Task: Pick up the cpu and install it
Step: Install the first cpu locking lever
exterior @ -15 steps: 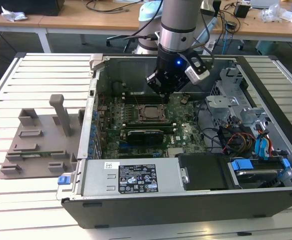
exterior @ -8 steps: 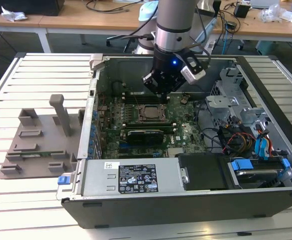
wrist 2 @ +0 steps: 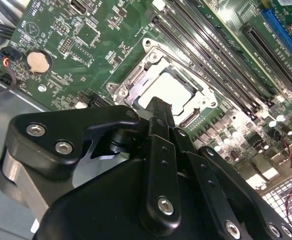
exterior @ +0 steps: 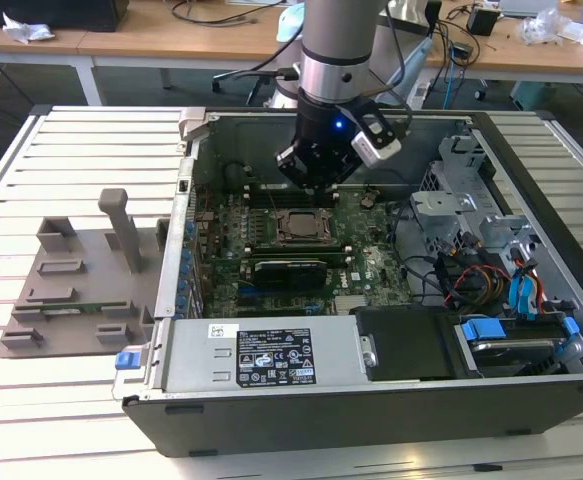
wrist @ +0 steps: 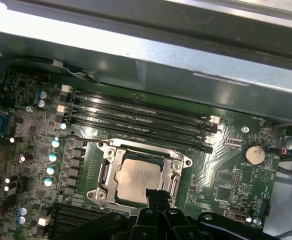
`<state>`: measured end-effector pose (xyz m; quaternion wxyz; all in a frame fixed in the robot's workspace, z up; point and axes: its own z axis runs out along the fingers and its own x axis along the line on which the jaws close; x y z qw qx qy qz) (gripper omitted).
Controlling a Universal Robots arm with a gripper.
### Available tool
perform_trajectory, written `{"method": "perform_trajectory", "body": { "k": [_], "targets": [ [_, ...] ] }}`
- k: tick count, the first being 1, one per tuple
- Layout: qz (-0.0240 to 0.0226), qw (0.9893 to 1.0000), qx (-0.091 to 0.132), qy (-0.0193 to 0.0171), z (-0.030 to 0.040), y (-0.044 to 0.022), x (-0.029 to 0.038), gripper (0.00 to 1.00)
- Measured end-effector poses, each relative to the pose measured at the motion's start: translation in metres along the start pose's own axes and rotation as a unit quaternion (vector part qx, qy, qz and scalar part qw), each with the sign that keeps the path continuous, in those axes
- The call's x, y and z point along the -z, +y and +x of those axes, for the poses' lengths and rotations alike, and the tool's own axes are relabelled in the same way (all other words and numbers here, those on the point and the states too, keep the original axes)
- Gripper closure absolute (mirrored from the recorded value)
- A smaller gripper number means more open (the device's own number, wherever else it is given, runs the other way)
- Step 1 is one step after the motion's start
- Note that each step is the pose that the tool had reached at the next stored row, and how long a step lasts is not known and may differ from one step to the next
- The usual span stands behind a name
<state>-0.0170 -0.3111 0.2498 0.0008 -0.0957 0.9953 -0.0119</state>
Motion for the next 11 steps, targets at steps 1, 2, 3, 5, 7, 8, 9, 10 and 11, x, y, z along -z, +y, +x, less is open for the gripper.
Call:
{"method": "perform_trajectory", "body": {
  "k": [1,2,3,5,7,8,9,10,11],
  "targets": [
    [0.0,1.0,0.0,0.0,0.0013,0.0003,0.0,0.89],
    [0.0,1.0,0.0,0.0,0.0022,0.0004,0.0,0.89],
    [0.0,1.0,0.0,0.0,0.003,0.0006,0.0,0.89],
    [0.0,1.0,0.0,0.0,0.0044,0.0009,0.0,0.89],
    [0.0,1.0,0.0,-0.0001,0.0061,0.0012,0.0,0.89],
    [0.0,1.0,0.0,-0.0001,0.0068,0.0013,0.0,0.89],
    [0.0,1.0,0.0,-0.0001,0.0077,0.0015,0.0,0.89],
    [0.0,1.0,0.0,-0.0001,0.0083,0.0016,0.0,0.89],
    [0.0,1.0,0.0,-0.0001,0.0088,0.0017,0.0,0.89]
  ]
}}
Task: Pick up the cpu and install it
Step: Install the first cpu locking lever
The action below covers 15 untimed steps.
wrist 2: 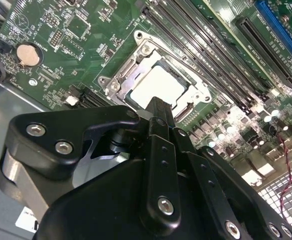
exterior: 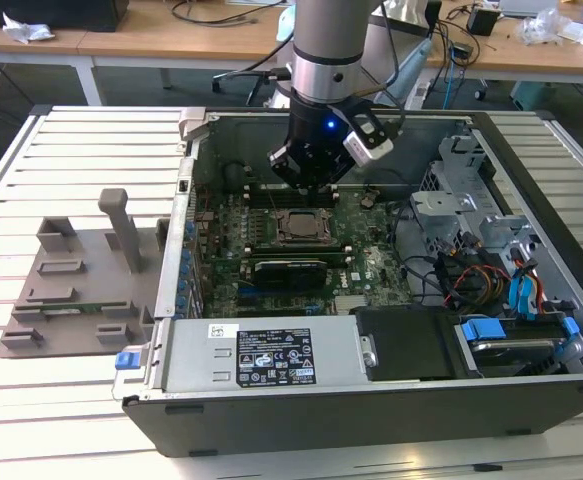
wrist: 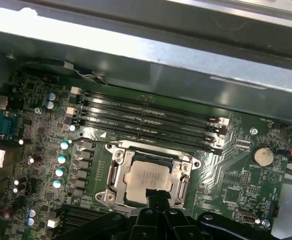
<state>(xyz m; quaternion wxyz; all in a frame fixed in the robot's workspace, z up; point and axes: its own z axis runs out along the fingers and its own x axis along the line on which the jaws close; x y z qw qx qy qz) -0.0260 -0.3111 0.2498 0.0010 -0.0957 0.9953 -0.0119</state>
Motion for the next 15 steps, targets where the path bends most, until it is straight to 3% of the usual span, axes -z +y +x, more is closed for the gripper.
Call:
{"method": "perform_trajectory", "body": {
  "k": [15],
  "targets": [
    [0.0,1.0,0.0,-0.0001,0.0136,0.0026,0.0,0.89]
  ]
}}
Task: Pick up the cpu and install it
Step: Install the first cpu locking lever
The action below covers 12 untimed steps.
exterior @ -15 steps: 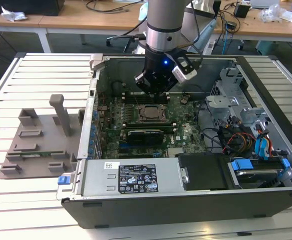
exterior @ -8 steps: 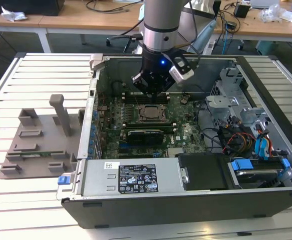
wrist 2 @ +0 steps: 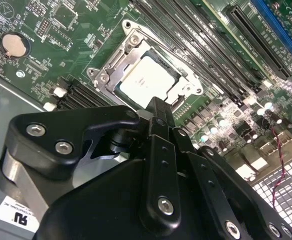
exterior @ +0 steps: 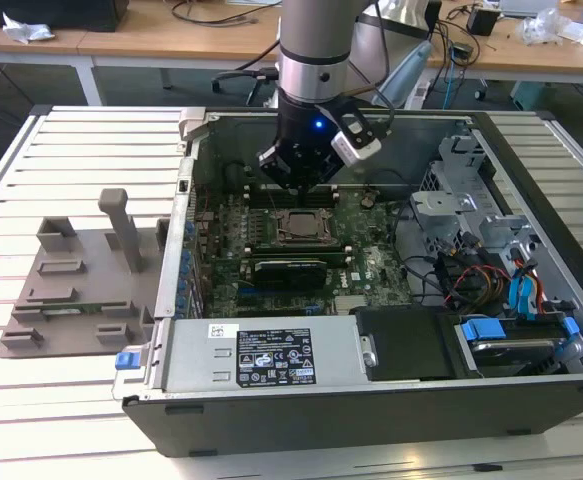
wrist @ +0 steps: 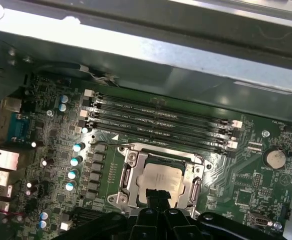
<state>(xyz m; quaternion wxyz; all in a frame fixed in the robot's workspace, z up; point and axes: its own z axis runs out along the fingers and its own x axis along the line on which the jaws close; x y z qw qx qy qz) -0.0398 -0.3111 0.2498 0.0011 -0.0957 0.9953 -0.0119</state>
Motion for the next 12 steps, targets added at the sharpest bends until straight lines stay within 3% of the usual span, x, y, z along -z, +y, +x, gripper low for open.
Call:
{"method": "perform_trajectory", "body": {
  "k": [12],
  "targets": [
    [0.0,1.0,0.0,-0.0001,0.0091,0.0018,0.0,0.89]
  ]
}}
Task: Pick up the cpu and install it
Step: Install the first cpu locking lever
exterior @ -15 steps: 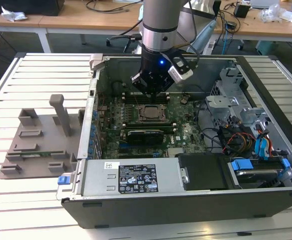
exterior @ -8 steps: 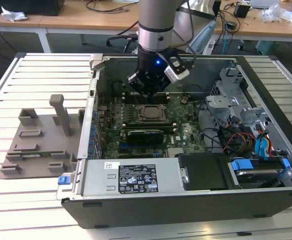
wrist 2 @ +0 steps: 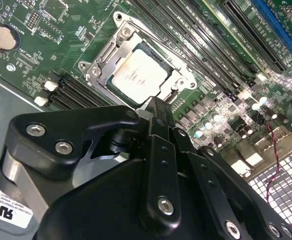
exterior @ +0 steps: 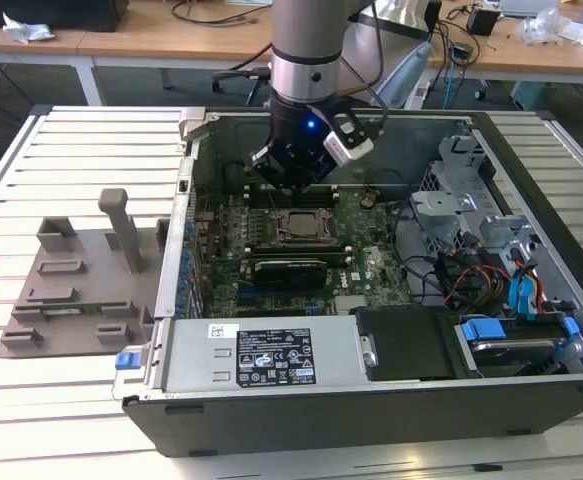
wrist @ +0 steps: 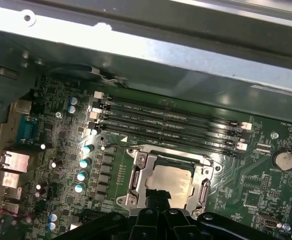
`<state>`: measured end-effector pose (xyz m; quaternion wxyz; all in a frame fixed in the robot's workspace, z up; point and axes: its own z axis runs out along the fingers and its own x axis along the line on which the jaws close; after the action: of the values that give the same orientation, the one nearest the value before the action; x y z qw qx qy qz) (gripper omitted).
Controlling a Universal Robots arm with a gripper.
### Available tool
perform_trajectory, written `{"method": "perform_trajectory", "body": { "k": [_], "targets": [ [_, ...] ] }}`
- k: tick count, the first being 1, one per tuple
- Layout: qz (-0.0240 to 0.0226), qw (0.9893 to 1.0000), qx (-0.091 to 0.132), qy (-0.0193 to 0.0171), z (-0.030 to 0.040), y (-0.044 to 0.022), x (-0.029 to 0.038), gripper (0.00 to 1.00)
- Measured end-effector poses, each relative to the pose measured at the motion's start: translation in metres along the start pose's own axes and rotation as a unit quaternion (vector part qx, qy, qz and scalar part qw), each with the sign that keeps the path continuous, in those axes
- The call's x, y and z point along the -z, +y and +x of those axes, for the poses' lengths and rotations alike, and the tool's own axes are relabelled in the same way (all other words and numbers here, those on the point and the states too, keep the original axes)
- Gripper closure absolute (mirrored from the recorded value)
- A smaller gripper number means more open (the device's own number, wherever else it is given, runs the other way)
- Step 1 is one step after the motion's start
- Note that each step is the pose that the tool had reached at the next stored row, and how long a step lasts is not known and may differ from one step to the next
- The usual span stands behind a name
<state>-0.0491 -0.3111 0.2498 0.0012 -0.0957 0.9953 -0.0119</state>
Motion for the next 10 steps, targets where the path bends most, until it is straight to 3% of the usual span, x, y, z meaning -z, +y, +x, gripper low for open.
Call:
{"method": "perform_trajectory", "body": {
  "k": [10],
  "targets": [
    [0.0001,1.0,0.0,-0.0003,0.0105,0.002,0.0001,0.89]
  ]
}}
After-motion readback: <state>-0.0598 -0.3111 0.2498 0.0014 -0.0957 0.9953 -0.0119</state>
